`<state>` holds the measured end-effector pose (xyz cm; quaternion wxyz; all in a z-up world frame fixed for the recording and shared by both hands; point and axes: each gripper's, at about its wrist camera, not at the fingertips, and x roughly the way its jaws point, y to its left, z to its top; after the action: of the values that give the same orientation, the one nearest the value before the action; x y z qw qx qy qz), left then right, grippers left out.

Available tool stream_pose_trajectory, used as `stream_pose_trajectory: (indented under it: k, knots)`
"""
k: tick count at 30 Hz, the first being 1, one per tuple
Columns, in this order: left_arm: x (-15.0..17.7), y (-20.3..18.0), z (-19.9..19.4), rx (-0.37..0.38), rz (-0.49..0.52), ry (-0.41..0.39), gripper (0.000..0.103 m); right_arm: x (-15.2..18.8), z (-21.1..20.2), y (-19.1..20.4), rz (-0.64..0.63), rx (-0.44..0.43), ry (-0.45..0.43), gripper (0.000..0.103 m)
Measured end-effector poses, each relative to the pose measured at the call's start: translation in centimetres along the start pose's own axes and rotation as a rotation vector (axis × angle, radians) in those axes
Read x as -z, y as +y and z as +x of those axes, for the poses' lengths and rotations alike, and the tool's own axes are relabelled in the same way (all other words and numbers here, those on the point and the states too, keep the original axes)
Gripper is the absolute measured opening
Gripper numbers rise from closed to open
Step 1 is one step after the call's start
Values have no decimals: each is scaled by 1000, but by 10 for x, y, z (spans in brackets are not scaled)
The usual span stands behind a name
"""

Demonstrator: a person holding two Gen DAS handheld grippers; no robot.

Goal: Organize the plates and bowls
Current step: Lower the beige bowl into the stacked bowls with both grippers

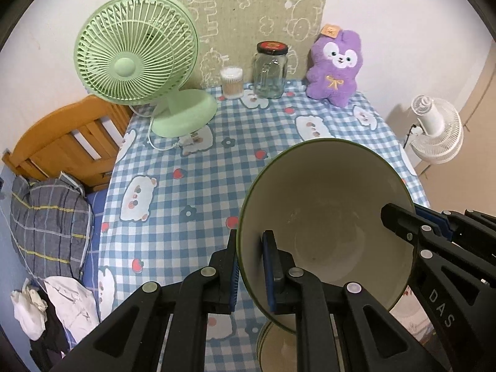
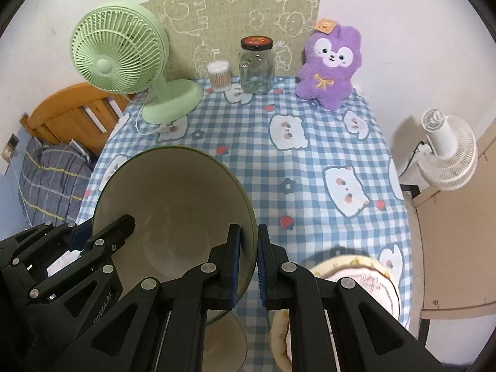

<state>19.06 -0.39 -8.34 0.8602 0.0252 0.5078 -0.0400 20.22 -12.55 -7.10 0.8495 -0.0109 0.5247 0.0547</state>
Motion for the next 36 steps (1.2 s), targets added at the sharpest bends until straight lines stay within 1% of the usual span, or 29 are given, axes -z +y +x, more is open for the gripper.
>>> stream_pose_trajectory:
  k: [5, 13, 26, 36]
  knots:
    - [14, 1, -15, 19, 0, -11, 10, 17, -16, 4, 17, 10, -6, 13]
    - [36, -2, -23, 34, 23, 1, 10, 47, -27, 7, 51, 21, 12, 13]
    - [72, -7, -11, 54, 60, 74, 11, 87, -15, 9, 96, 39, 88, 13]
    - [88, -9, -3, 58, 74, 103, 11, 103, -7, 13, 119, 59, 123, 13]
